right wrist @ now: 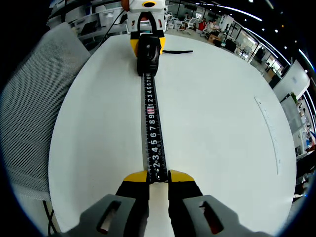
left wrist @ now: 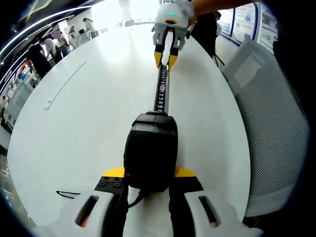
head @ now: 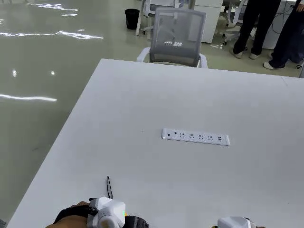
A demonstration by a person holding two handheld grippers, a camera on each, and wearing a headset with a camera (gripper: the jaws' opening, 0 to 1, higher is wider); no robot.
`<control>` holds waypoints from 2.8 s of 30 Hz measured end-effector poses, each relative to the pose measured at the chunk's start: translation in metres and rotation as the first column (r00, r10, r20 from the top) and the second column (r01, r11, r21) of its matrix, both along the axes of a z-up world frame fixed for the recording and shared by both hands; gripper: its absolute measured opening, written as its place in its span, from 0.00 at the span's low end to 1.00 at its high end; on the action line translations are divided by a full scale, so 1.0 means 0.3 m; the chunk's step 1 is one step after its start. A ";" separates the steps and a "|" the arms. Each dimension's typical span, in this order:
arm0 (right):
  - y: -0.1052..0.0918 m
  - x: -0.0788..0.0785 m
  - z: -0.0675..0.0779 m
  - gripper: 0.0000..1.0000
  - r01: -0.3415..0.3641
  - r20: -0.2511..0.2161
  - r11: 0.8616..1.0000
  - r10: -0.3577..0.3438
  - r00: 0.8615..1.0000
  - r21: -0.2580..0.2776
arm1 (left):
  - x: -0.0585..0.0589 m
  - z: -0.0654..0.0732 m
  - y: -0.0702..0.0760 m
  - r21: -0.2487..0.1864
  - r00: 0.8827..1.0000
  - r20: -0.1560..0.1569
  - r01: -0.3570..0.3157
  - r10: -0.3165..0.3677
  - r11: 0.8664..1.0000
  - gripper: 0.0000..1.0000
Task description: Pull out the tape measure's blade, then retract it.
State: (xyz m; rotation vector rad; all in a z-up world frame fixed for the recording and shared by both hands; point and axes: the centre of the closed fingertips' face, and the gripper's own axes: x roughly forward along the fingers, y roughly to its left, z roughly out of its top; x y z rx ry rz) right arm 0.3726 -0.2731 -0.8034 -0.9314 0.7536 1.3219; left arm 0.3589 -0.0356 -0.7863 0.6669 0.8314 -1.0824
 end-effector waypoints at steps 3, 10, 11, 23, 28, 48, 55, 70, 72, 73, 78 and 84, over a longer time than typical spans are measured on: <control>-0.005 0.000 -0.001 0.12 0.000 -0.001 1.000 0.000 1.000 -0.001 | 0.001 -0.001 0.000 -0.002 1.000 0.000 0.000 0.000 1.000 0.27; -0.014 0.005 -0.007 0.12 0.001 -0.003 1.000 -0.001 1.000 -0.003 | 0.002 -0.003 0.001 -0.001 1.000 0.000 -0.002 0.002 1.000 0.27; -0.016 0.005 -0.007 0.12 0.001 -0.004 1.000 -0.001 1.000 -0.003 | 0.002 -0.003 0.001 0.000 1.000 0.000 -0.002 0.002 1.000 0.27; -0.030 0.007 -0.007 0.12 0.002 -0.003 1.000 -0.002 1.000 -0.003 | 0.006 -0.008 0.003 0.000 1.000 -0.002 -0.005 0.005 1.000 0.27; -0.038 0.005 -0.005 0.12 0.004 -0.002 1.000 -0.004 1.000 -0.004 | 0.006 -0.011 0.004 0.001 1.000 -0.002 -0.005 0.005 1.000 0.27; -0.071 0.012 -0.012 0.12 0.002 0.004 1.000 -0.002 1.000 -0.015 | 0.008 -0.016 0.008 0.002 1.000 -0.003 -0.007 0.007 1.000 0.27; -0.080 0.011 -0.006 0.12 0.002 0.003 1.000 -0.002 1.000 -0.021 | 0.008 -0.014 0.006 0.002 1.000 -0.002 -0.010 0.010 1.000 0.27; -0.101 0.014 -0.009 0.12 0.011 0.002 1.000 -0.011 1.000 -0.025 | 0.008 -0.009 0.004 0.002 1.000 -0.002 -0.011 0.011 1.000 0.27; -0.103 0.013 -0.007 0.12 0.012 0.002 1.000 -0.012 1.000 -0.025 | 0.008 -0.008 0.004 0.002 1.000 -0.002 -0.012 0.012 1.000 0.27; -0.104 0.012 -0.006 0.12 0.012 0.001 1.000 -0.012 1.000 -0.026 | 0.007 -0.008 0.004 0.002 1.000 -0.002 -0.012 0.012 1.000 0.27; -0.116 0.016 -0.011 0.12 0.012 0.002 1.000 -0.012 1.000 -0.026 | 0.007 -0.008 0.003 0.001 1.000 -0.003 -0.012 0.012 1.000 0.27; -0.122 0.015 -0.006 0.12 0.013 0.002 1.000 -0.013 1.000 -0.027 | 0.007 -0.008 0.004 0.001 1.000 -0.004 -0.012 0.012 1.000 0.27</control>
